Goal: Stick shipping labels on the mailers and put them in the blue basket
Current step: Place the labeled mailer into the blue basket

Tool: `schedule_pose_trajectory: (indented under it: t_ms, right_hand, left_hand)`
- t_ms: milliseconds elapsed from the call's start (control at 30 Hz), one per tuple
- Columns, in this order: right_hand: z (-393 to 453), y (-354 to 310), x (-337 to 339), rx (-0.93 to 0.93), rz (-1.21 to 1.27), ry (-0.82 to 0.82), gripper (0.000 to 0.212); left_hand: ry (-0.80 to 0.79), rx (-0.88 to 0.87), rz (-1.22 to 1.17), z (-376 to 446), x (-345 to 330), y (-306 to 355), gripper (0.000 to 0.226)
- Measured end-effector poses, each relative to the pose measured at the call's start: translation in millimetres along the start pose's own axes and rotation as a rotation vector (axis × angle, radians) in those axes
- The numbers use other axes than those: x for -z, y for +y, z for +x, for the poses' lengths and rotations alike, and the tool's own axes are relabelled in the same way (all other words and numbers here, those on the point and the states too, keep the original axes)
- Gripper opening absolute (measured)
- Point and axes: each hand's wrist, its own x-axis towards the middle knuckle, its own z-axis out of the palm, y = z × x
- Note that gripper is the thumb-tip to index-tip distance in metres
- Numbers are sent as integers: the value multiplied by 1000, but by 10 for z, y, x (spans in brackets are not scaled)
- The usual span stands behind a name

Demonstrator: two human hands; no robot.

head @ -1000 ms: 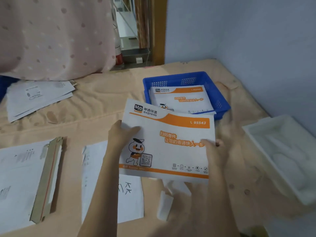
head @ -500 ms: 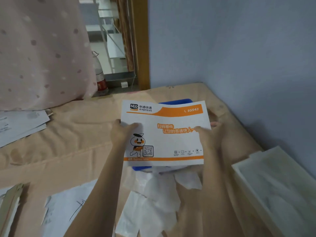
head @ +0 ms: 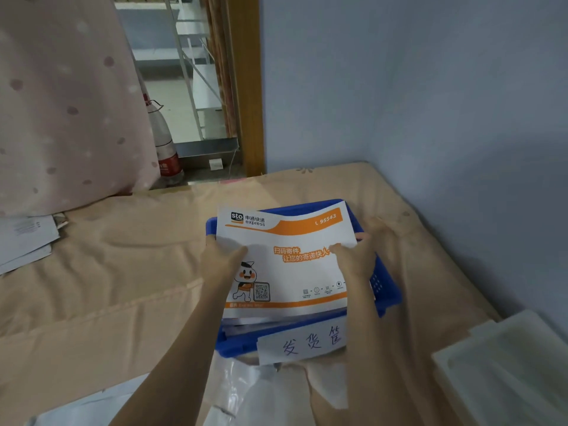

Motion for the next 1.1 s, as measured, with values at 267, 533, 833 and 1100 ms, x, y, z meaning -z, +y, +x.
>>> schedule_pose_trajectory:
  t_ms: [267, 533, 833, 1100]
  right_hand:
    - [86, 314, -305, -16, -202, -45, 49]
    - [182, 407, -404, -18, -448, 33, 61]
    - [228, 570, -427, -29, -686, 16, 80]
    - [141, 634, -378, -45, -840, -201, 87]
  left_hand:
    - [14, 17, 186, 30, -212, -301, 40]
    - [27, -92, 522, 55, -379, -330, 77]
    - [-41, -45, 711, -38, -580, -509, 86]
    - [-201, -128, 859, -6, -593, -592, 88]
